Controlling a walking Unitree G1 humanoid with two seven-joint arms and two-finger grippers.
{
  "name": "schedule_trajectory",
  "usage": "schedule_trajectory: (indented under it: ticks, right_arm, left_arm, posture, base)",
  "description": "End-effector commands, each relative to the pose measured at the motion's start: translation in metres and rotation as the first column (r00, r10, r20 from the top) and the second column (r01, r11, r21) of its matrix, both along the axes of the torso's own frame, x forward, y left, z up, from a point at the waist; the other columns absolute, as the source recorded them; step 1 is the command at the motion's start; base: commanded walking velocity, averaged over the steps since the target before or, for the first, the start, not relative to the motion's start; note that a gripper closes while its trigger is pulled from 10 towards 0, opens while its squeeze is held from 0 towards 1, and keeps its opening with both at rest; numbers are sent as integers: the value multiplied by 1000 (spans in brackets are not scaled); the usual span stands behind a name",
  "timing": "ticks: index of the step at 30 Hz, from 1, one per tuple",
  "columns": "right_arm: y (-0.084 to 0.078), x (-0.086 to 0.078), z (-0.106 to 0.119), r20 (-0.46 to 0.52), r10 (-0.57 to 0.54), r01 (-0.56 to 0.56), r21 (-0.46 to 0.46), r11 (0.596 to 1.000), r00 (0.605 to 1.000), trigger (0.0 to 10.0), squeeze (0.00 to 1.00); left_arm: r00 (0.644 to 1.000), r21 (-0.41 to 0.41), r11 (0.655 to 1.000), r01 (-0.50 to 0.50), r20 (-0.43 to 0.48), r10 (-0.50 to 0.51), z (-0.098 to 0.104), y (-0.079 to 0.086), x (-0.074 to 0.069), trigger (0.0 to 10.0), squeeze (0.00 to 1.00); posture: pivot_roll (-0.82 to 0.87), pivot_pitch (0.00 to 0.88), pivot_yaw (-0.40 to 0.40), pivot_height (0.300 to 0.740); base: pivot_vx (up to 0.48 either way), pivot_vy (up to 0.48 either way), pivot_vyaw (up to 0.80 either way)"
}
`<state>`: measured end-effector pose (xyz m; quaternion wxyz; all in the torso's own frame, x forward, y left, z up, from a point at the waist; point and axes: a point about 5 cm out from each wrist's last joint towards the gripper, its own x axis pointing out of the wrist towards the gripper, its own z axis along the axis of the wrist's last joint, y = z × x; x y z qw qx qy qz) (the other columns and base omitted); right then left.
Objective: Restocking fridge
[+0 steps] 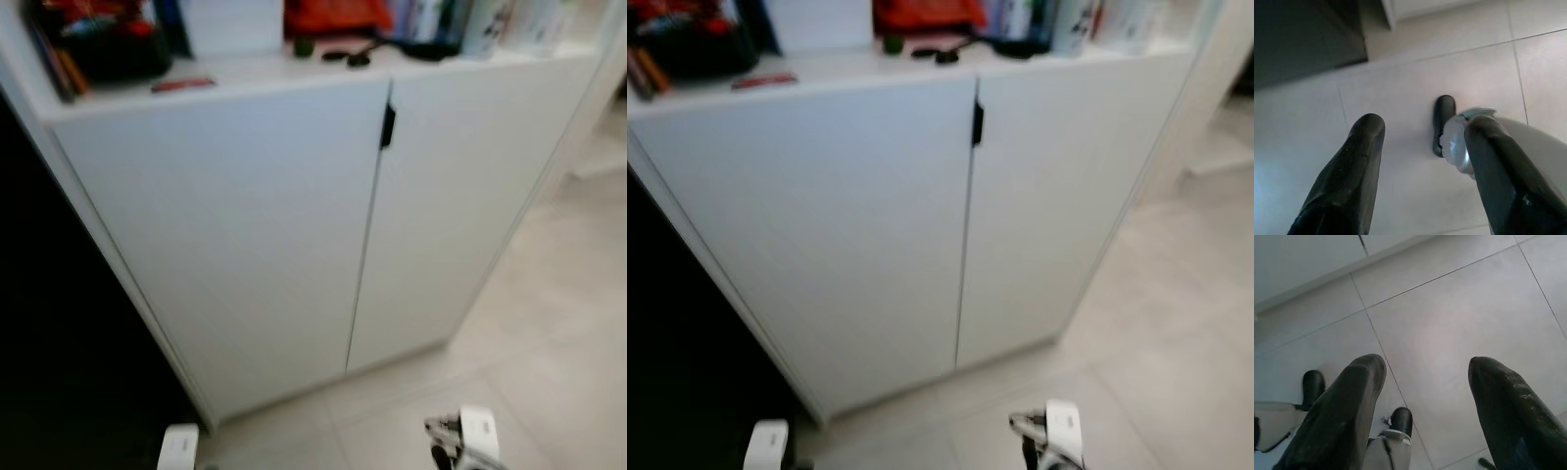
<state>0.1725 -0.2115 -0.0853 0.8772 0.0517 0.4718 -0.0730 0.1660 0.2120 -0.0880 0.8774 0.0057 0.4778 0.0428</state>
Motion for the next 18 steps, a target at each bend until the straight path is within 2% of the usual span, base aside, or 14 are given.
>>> schedule_trajectory:
  ticks: [1, 18]
  right_arm:
    - [5, 7, 2, 14, 15, -15, 5, 1000, 1000, 10000, 0]
    - [4, 8, 3, 14, 19, -19, 4, 1000, 1000, 10000, 0]
  left_arm:
    - [1000, 21, 1000, 8, -9, -8, 1, 5, 0, 10000, 0]
    - [1000, 30, 1000, -5, -17, 5, 1, 5, 0, 10000, 0]
  posture:
    - [60, 0, -43, 740]
    - [65, 0, -51, 740]
  base:
    - [0, 0, 800]
    - [0, 0, 800]
